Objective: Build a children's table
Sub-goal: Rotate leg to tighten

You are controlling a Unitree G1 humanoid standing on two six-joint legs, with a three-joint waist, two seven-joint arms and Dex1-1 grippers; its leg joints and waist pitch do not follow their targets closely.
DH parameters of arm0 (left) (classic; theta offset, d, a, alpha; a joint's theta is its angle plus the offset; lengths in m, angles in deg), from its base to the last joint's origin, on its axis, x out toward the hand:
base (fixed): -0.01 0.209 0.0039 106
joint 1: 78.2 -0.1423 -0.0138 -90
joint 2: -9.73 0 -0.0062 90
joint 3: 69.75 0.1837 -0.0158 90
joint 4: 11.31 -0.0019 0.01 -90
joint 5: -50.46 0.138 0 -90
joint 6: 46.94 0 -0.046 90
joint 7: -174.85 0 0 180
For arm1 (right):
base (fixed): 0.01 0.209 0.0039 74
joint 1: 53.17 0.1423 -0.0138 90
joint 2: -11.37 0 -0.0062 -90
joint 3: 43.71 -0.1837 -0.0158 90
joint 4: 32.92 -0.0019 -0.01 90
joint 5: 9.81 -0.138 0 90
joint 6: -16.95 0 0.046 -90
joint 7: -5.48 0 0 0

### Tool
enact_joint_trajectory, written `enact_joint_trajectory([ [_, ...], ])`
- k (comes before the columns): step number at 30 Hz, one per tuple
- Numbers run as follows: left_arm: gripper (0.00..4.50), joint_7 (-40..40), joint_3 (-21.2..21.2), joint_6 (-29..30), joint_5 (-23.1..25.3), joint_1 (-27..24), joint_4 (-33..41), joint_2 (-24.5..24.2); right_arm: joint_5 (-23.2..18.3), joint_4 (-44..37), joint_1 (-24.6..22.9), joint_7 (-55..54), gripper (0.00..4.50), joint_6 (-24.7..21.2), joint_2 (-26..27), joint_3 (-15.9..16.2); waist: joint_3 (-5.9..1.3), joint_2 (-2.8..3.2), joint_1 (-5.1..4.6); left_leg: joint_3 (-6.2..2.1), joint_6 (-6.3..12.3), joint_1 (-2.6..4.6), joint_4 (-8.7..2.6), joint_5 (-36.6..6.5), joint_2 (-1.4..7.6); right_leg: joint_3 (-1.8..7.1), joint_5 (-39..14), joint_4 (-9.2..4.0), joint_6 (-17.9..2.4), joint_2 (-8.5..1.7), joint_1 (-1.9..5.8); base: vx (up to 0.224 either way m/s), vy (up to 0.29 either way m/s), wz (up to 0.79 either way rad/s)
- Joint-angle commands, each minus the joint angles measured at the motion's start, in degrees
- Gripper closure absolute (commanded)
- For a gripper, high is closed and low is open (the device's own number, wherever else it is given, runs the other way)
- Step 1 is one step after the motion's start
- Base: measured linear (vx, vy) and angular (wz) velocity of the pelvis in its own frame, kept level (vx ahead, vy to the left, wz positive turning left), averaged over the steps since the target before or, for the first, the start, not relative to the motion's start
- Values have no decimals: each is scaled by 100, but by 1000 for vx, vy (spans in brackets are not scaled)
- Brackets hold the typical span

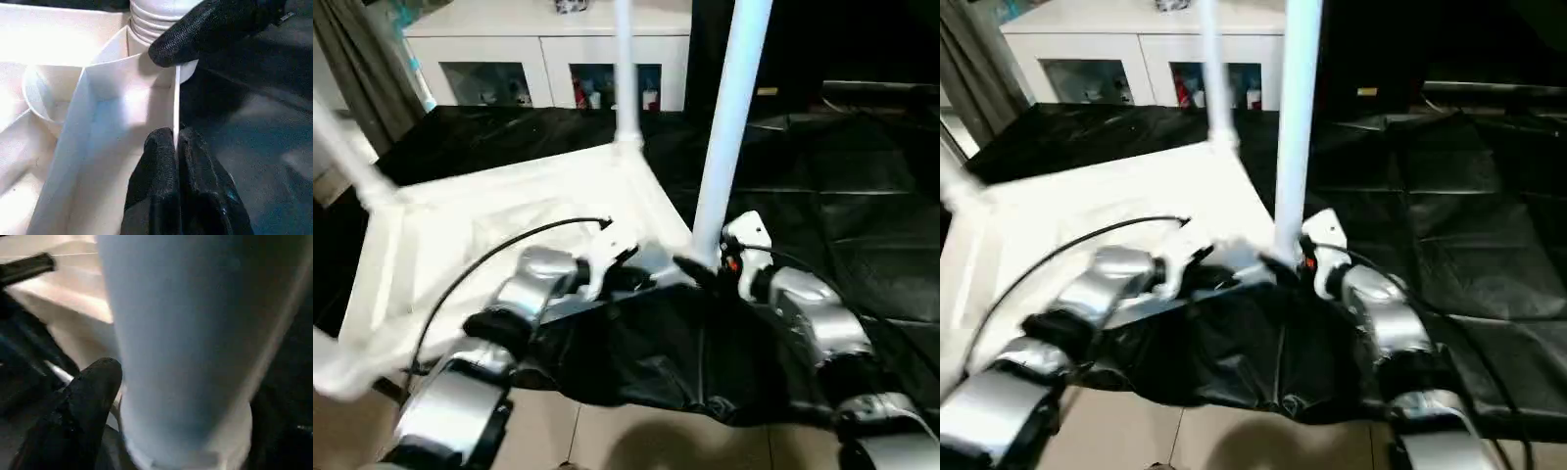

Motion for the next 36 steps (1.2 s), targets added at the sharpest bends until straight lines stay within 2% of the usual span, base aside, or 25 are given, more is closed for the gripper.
enact_joint_trajectory([
  [1,450,462,24,-80,-251,-67,299,-78,-138,-288,-43,568,81,-59,-87,213,-373,-133,4,-110,598,104,-365,-978,246,188,-772,-338,-1472,-321,268,0,0,0],
  [5,450,1006,22,48,-343,-234,639,-420,-291,-485,-113,1056,81,-176,-324,213,-393,-126,13,-103,669,107,-345,-853,252,192,-477,-293,-1565,-321,258,0,0,0],
  [11,450,1040,23,48,-335,-301,709,-502,-301,-515,-154,1098,146,-258,-296,235,-387,-125,13,-103,590,107,-350,-894,247,189,-586,-302,-1557,-324,251,0,0,0],
  [15,450,924,6,132,-343,-352,813,-429,-307,-623,-257,1054,169,-337,-210,293,-387,-129,9,-101,576,107,-347,-867,247,193,-526,-297,-1553,-322,251,0,0,0],
  [19,450,45,-96,138,-186,-214,577,-123,5,-340,-301,-30,173,-424,116,218,-382,-127,-14,-103,511,110,-357,-885,243,197,-638,-308,-1521,-324,233,0,0,0],
  [20,450,-184,-129,131,-158,-158,471,-41,64,-235,-283,-295,173,-494,194,187,-371,-131,-24,-109,407,125,-370,-1010,230,197,-905,-352,-1455,-335,244,0,0,0],
  [21,450,-459,-168,127,-127,-92,346,59,131,-114,-262,-605,174,-586,285,151,-371,-131,-24,-109,407,125,-370,-1010,230,197,-905,-352,-1455,-335,244,0,0,0],
  [22,450,-741,-202,161,-104,-29,250,188,194,40,-219,-1020,174,-656,420,87,-330,-132,-57,-104,286,133,-394,-1185,208,204,-1266,-401,-1367,-325,222,0,0,0],
  [23,450,-926,-223,186,-89,9,193,276,236,141,-191,-1302,174,-697,512,42,-325,-134,-64,-118,184,157,-416,-1349,209,203,-1585,-430,-1286,-336,230,0,0,0],
  [24,450,-1107,-235,194,-65,46,144,359,250,221,-163,-1532,174,-739,602,-2,-327,-133,-65,-125,155,157,-420,-1387,209,205,-1676,-441,-1249,-347,237,0,0,0],
  [25,450,-1625,-286,236,-17,169,-16,595,273,433,-72,-2263,174,-819,860,-160,-320,-136,-73,-124,137,156,-426,-1412,211,209,-1743,-454,-1208,-345,233,0,0,0],
  [26,450,-1822,-305,243,-2,221,-83,687,278,498,-44,-2507,175,-839,955,-209,-310,-132,-91,-136,31,198,-441,-1567,202,212,-1989,-493,-1116,-347,210,0,0,0],
  [30,450,-2327,-362,154,5,404,-287,973,249,695,43,-2990,175,-806,1234,-318,-316,-139,-79,-128,97,182,-441,-1503,186,223,-1951,-516,-1023,-338,202,0,0,0],
  [32,450,-2394,-374,114,-10,489,-354,1110,240,790,92,-3029,175,-642,1362,-311,-320,-113,-67,-133,112,180,-447,-1505,193,221,-1903,-517,-1006,-338,204,0,0,0],
  [33,450,-2369,-363,95,-21,514,-386,1147,247,793,101,-2926,119,-540,1411,-290,-328,-83,-61,-142,114,173,-450,-1515,194,212,-1828,-502,-1013,-340,216,0,0,0],
  [36,450,-2299,-349,69,-12,520,-418,1167,155,719,99,-2732,99,-500,1472,-318,-332,-88,-69,-143,166,153,-455,-1531,192,208,-1648,-495,-1043,-337,234,0,0,0],
])
